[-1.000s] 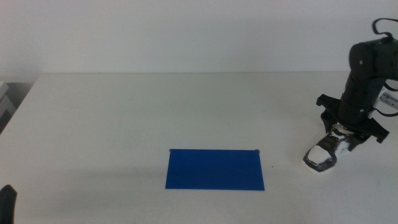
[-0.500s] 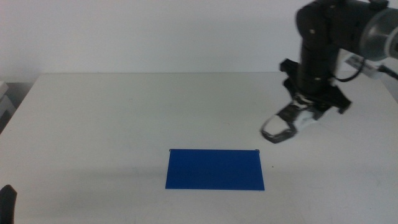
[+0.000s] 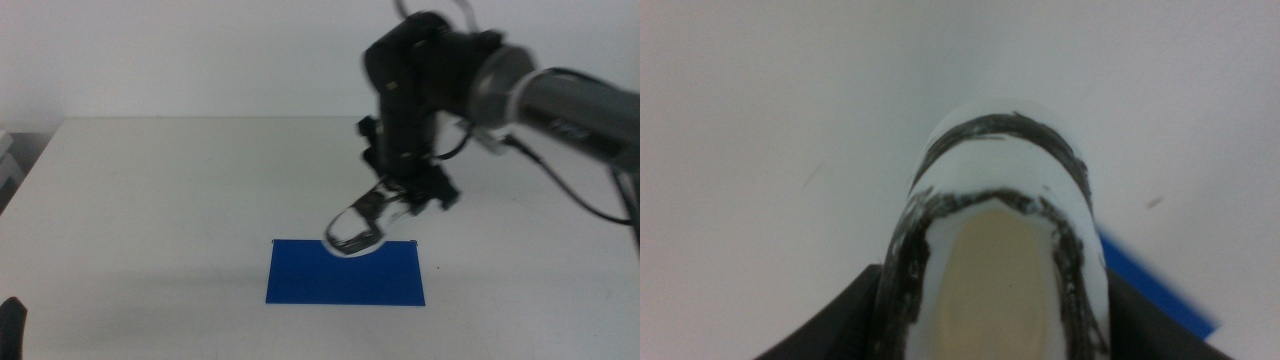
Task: Use one arm to grab the shoe from the table and place it on the mat.
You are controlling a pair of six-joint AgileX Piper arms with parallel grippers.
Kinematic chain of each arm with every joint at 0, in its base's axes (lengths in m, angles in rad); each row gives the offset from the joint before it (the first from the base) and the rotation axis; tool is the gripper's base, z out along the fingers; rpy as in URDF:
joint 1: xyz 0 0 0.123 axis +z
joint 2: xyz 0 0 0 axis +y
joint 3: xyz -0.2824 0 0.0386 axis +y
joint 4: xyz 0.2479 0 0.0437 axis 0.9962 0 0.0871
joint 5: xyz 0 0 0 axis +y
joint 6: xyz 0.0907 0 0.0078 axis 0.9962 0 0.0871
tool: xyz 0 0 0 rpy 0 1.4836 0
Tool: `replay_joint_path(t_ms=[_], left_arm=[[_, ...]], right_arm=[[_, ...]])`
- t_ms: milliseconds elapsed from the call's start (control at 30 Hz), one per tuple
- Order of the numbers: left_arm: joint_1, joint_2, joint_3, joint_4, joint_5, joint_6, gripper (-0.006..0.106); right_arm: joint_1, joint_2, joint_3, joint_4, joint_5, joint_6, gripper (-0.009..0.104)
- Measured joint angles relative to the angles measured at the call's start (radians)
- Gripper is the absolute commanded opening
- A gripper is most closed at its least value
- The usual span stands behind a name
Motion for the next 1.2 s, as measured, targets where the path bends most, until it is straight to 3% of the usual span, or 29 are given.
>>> replay_joint_path(t_ms=[333, 500, 867, 1067, 1200], left_arm=[[0.000, 0.000, 0.000, 0.000, 0.000, 0.000, 0.094], [0.000, 0.000, 0.000, 0.000, 0.000, 0.000, 0.094], [0.000, 0.000, 0.000, 0.000, 0.000, 0.000, 0.094], [0.000, 0.000, 0.000, 0.000, 0.000, 0.000, 0.094], [0.000, 0.000, 0.000, 0.000, 0.000, 0.000, 0.094]], right_arm=[[0.080, 0.137, -0.122, 0.062, -0.007, 0.068, -0.004], [0.080, 0.138, -0.123, 0.057, -0.005, 0.115, -0.004], [0.078, 0.140, -0.123, 0.074, -0.005, 0.493, -0.004], [0.043, 0.162, -0.122, 0.131, -0.007, 0.513, -0.004], [0.038, 0.168, -0.114, 0.127, -0.007, 0.513, -0.004]])
